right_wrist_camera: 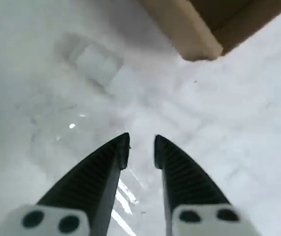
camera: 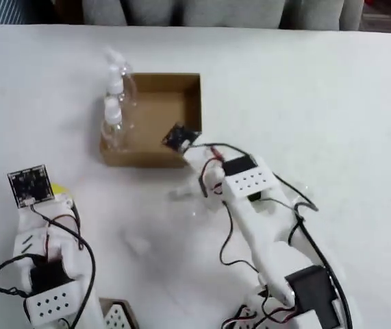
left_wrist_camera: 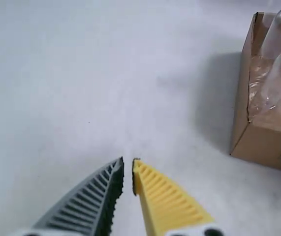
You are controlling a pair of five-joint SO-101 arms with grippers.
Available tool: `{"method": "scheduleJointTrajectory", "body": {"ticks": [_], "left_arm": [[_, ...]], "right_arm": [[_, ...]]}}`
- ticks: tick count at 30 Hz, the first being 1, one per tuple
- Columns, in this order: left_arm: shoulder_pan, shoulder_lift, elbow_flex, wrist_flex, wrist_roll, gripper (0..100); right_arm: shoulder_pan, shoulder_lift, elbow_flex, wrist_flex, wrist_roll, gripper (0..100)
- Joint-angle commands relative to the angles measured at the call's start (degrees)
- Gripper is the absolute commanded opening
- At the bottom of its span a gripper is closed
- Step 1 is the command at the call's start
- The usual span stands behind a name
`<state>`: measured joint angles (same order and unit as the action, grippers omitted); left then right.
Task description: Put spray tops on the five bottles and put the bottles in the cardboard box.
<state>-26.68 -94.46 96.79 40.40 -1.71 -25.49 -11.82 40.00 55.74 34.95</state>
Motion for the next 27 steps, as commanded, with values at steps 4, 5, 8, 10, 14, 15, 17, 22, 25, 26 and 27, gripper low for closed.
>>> {"method": "scheduleJointTrajectory", "body": {"ticks": [4, 5, 8, 10, 14, 15, 17, 22, 25, 26, 27], "left_arm": [[0.57, -1.01, -2.37, -1.67, 0.44, 5], [0.57, -1.01, -2.29, -1.67, 0.44, 5], [0.57, -1.01, -2.29, -1.76, 0.44, 5], [0.57, -1.01, -2.29, -1.76, 0.44, 5], [0.57, -1.01, -2.20, -1.76, 0.44, 5], [0.57, -1.01, -2.20, -1.85, 0.44, 5], [0.57, -1.01, -2.20, -1.85, 0.44, 5], [0.57, -1.01, -2.20, -1.85, 0.44, 5], [0.57, -1.01, -2.20, -1.85, 0.44, 5], [0.57, -1.01, -2.20, -1.85, 0.44, 5], [0.57, -1.01, -2.20, -1.85, 0.44, 5]], "right_arm": [[-5.41, 0.66, -1.14, 3.03, 3.08, 19.8], [-6.02, 0.66, -1.14, 2.86, 4.57, 19.3], [-7.25, 0.22, -1.32, 2.07, 7.82, 18.8], [-7.52, 0.13, -1.32, 0.31, 10.02, 19.0], [-7.43, 0.66, -1.49, -2.15, 14.07, 19.0], [-7.43, 0.66, -1.49, -2.33, 14.77, 19.1], [-7.52, 0.66, -1.49, -2.51, 16.44, 19.1], [-7.69, 0.75, -1.58, -2.51, 19.52, 19.1], [-7.69, 0.75, -1.58, -3.30, 21.45, 19.1], [-7.69, 0.84, -1.58, -3.38, 21.71, 19.1], [-7.78, 0.84, -1.58, -3.47, 21.80, 19.1]]}}
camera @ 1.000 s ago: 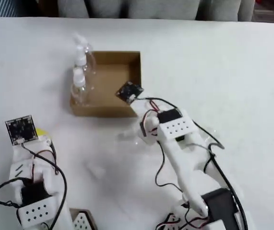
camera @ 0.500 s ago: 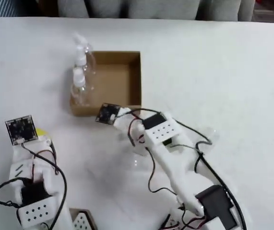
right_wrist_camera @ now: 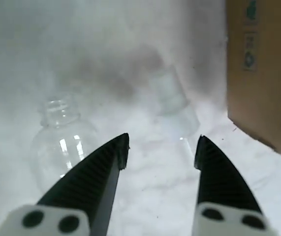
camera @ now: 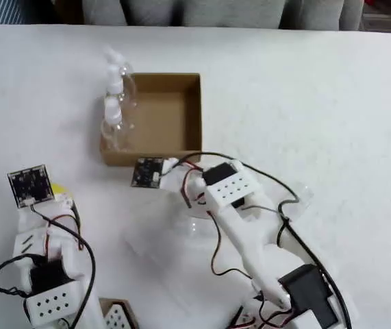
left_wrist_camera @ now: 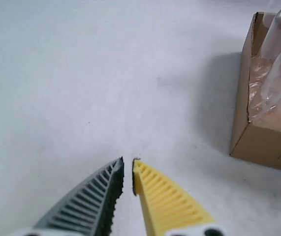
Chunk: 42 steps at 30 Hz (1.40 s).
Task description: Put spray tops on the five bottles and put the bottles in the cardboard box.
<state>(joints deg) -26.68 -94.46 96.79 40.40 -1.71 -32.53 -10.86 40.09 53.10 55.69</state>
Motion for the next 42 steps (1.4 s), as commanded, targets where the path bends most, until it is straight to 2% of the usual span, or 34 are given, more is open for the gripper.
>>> {"method": "scheduleJointTrajectory", "body": {"ticks": [1, 14, 21, 24, 29, 36, 39, 42], "left_arm": [[0.57, -1.01, -2.20, -1.85, 0.44, 5], [0.57, -1.01, -2.20, -1.85, 0.44, 5], [0.57, -1.01, -2.20, -1.85, 0.44, 5], [0.57, -1.01, -2.20, -1.85, 0.44, 5], [0.66, -1.01, -2.11, -1.85, 0.44, 5], [0.66, -1.01, -2.20, -1.85, 0.44, 5], [0.66, -1.01, -2.20, -1.85, 0.44, 5], [0.66, -1.01, -2.20, -1.85, 0.44, 5]], "right_arm": [[-0.75, -0.13, -1.67, -1.10, 1.05, 19.1], [-3.91, 8.75, -5.63, -1.01, 0.70, 18.5], [-3.82, 10.42, -6.15, -1.36, 0.62, 1.0], [-3.03, 9.98, -6.51, -1.10, 0.00, 1.7], [-0.66, 5.76, -12.48, 2.77, -13.63, 1.6], [-0.84, -3.12, -18.29, 6.64, -48.18, 1.6], [-3.21, -4.88, -18.11, 6.73, -59.96, 1.6], [-8.04, -4.88, -18.02, 8.84, -68.04, 2.0]]}}
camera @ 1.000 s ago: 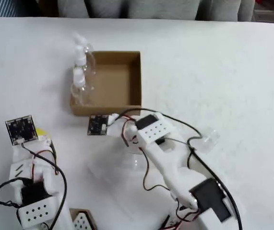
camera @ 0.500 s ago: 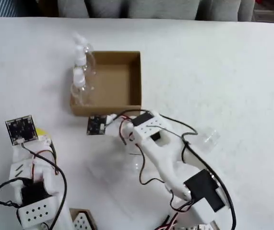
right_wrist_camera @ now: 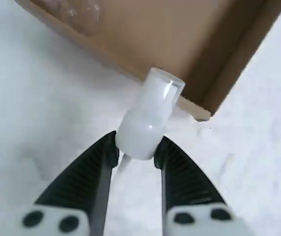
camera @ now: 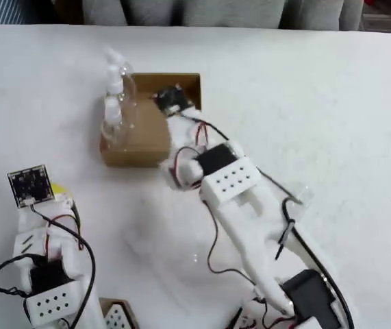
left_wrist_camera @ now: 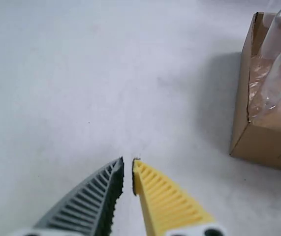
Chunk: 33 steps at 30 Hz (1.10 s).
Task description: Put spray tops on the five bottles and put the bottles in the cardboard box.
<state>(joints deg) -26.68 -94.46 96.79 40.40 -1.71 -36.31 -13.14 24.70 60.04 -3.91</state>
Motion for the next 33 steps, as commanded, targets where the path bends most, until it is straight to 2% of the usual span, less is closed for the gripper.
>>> {"method": "scheduleJointTrajectory", "body": {"ticks": [1, 5, 11, 17, 19, 22, 28, 33], "left_arm": [[0.66, -1.01, -2.20, -1.85, 0.44, 5], [0.66, -1.01, -2.20, -1.85, 0.44, 5], [0.66, -1.01, -2.29, -1.85, 0.44, 5], [0.66, -1.01, -2.29, -1.85, 0.44, 5], [0.66, -1.01, -2.29, -1.85, 0.44, 5], [0.66, -1.01, -2.29, -1.85, 0.44, 5], [0.66, -1.01, -2.20, -1.85, 0.44, 5], [0.66, -1.01, -2.20, -1.85, 0.44, 5]], "right_arm": [[-6.20, -2.59, -2.20, 2.24, -10.55, 2.1], [-10.59, -2.59, 2.64, -2.68, -15.65, 2.1], [-13.67, -2.59, 10.55, -12.44, -15.65, 3.2], [-13.23, -3.21, 10.11, -5.93, -14.59, 24.9], [-12.09, -3.21, 8.44, -1.89, -8.18, 29.7], [-9.80, -3.21, 4.75, 6.81, 2.46, 31.1], [-7.69, -3.47, -0.53, 26.77, 12.75, 31.2], [-7.78, -9.19, 4.13, 33.27, 20.04, 31.2]]}}
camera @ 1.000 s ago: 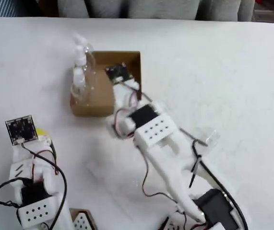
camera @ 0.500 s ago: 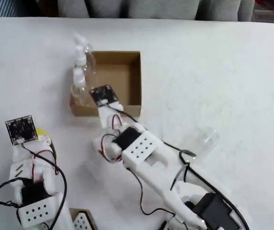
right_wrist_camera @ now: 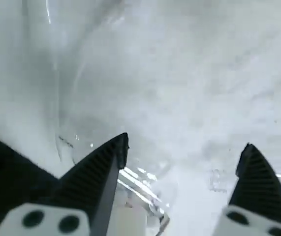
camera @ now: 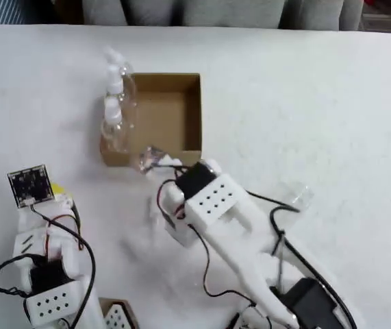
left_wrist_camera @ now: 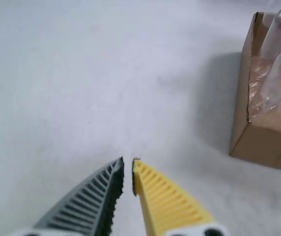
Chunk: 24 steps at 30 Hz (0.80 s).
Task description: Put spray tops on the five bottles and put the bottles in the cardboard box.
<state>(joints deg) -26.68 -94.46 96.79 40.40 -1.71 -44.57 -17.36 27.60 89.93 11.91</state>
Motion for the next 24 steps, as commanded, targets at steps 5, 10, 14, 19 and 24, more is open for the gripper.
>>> {"method": "scheduleJointTrajectory", "body": {"ticks": [5, 10, 14, 19, 24], "left_arm": [[0.66, -1.01, -2.20, -1.85, 0.35, 5], [0.66, -1.01, -2.20, -1.93, 0.35, 5], [0.66, -1.01, -2.20, -1.93, 0.35, 5], [0.66, -1.01, -2.20, -1.93, 0.35, 5], [0.66, -1.01, -2.20, -1.93, 0.35, 5]], "right_arm": [[-0.31, -17.45, 13.45, 4.09, 14.86, 31.2], [-0.31, -28.26, 17.58, 2.95, 18.99, 31.2], [-0.48, -29.49, 18.11, 3.30, 23.56, 31.1], [-0.66, -27.74, 20.84, 6.46, 37.63, 31.1], [-9.36, -27.82, 25.85, 7.34, 46.68, 31.2]]}}
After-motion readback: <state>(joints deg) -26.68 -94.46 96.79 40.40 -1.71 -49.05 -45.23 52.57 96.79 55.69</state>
